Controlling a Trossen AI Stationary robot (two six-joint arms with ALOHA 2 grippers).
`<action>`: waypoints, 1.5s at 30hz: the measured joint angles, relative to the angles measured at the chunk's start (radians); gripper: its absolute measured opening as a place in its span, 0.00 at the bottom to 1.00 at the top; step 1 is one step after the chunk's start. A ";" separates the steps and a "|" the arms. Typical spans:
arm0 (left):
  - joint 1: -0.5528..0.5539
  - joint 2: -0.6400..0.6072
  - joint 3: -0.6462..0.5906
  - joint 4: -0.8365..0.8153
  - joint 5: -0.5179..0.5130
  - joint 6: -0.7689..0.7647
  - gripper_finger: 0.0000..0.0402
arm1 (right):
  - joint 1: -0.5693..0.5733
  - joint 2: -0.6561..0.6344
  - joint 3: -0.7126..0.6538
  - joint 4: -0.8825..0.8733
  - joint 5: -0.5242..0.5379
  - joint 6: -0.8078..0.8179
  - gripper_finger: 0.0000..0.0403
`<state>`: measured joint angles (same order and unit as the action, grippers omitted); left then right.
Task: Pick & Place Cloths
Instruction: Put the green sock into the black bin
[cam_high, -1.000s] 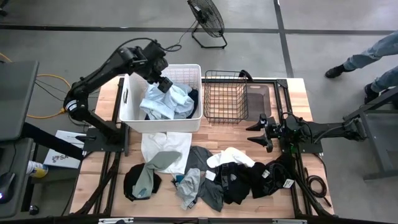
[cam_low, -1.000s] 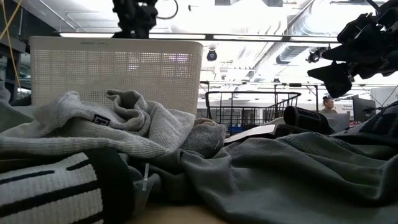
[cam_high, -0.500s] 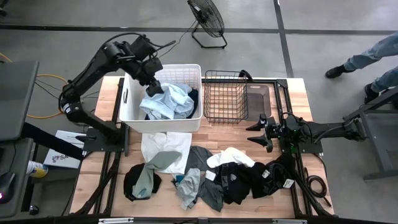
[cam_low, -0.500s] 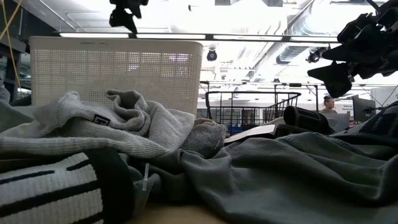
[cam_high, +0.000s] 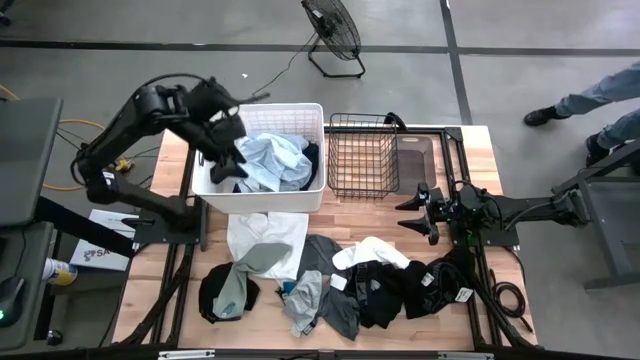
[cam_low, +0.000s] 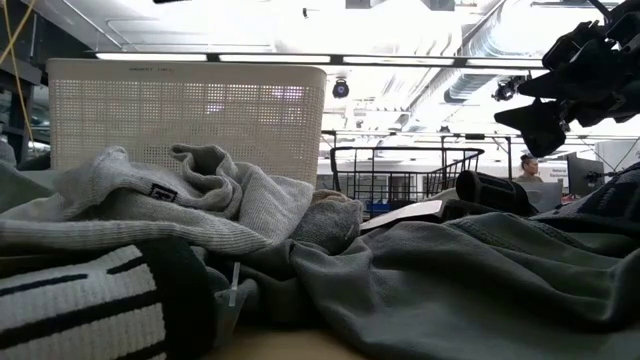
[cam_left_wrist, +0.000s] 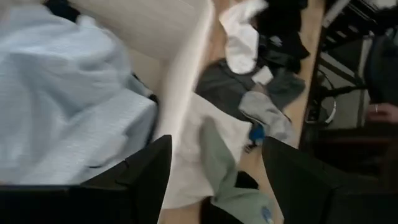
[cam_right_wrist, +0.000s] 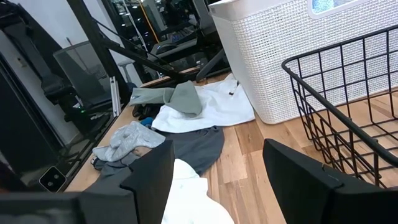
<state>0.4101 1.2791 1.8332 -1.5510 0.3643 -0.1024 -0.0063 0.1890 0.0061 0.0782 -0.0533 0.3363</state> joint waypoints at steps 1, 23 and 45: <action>-0.032 -0.001 0.000 0.002 -0.011 -0.030 0.61 | 0.000 0.000 0.000 0.000 0.000 0.000 0.59; -0.686 -0.001 -0.464 0.294 -0.331 -0.897 0.61 | 0.000 0.000 0.000 0.000 -0.001 0.000 0.59; -0.791 -0.001 -0.868 0.451 -0.388 -1.128 0.61 | 0.000 0.000 0.000 0.005 -0.001 0.007 0.59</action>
<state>-0.3805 1.2781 0.9655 -1.1004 -0.0238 -1.2304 -0.0063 0.1886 0.0059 0.0837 -0.0544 0.3435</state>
